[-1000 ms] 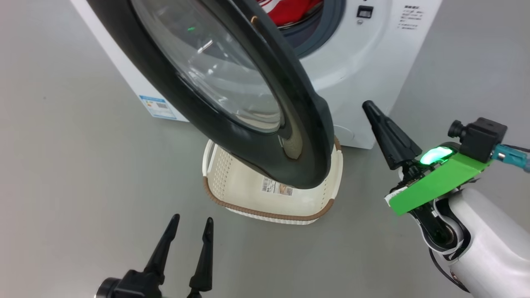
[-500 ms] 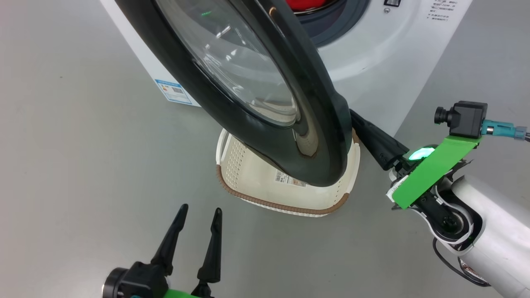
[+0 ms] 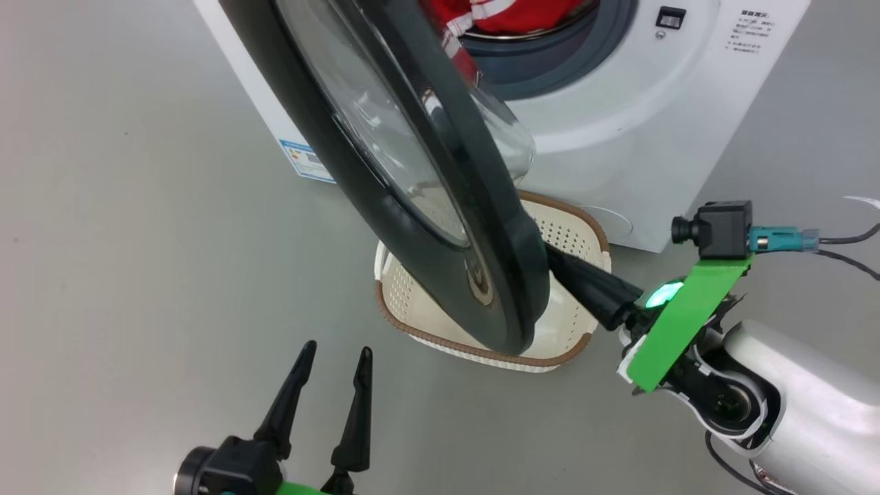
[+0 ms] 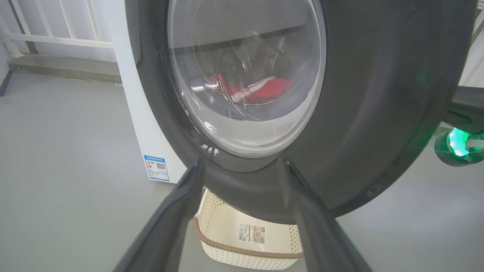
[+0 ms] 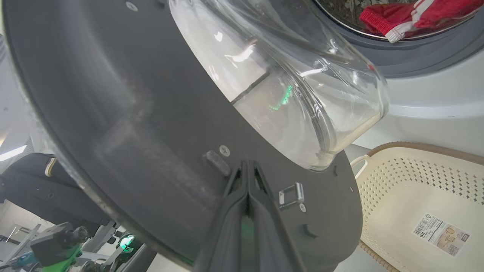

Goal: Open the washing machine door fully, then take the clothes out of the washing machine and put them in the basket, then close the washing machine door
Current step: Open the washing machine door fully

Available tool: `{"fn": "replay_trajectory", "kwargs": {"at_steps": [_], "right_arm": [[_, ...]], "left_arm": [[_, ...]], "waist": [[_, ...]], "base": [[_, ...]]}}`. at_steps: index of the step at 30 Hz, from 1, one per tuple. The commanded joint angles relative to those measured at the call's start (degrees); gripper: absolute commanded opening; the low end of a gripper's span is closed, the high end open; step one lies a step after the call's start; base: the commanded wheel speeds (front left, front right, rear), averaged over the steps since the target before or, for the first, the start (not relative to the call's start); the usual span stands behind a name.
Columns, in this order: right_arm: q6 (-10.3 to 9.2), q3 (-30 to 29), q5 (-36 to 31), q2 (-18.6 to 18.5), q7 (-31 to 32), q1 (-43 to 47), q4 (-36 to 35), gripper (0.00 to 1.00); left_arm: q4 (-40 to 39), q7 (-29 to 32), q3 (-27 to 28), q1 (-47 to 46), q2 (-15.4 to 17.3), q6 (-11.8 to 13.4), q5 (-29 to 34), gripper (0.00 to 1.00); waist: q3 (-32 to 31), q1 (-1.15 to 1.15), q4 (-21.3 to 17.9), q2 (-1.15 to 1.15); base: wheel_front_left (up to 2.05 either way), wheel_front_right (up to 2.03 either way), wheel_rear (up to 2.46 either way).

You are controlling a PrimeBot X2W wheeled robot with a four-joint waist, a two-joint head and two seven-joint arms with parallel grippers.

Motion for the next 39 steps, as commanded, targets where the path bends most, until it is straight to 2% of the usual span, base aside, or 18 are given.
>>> {"fn": "replay_trajectory", "kwargs": {"at_steps": [1,24,39], "right_arm": [[0.39,0.9,0.5,0.7,0.0,0.4,-1.8,0.0],[0.39,7.2,1.5,4.0,-0.4,-1.6,-2.5,0.0],[0.39,10.1,2.0,9.1,-1.7,-3.0,-0.8,0.0]], "left_arm": [[-1.3,-0.4,1.9,0.0,0.5,0.4,-0.3,1.0],[0.1,-0.4,1.8,1.3,0.5,2.5,-1.3,1.0],[0.2,-0.4,3.2,1.4,0.5,3.8,-1.5,1.0]], "waist": [[-0.4,0.0,0.6,0.0],[-1.8,0.0,7.5,0.0],[-2.9,0.0,10.0,0.0]], "base": [[0.0,0.0,0.0],[0.0,0.0,0.0],[0.0,0.0,0.0]]}}
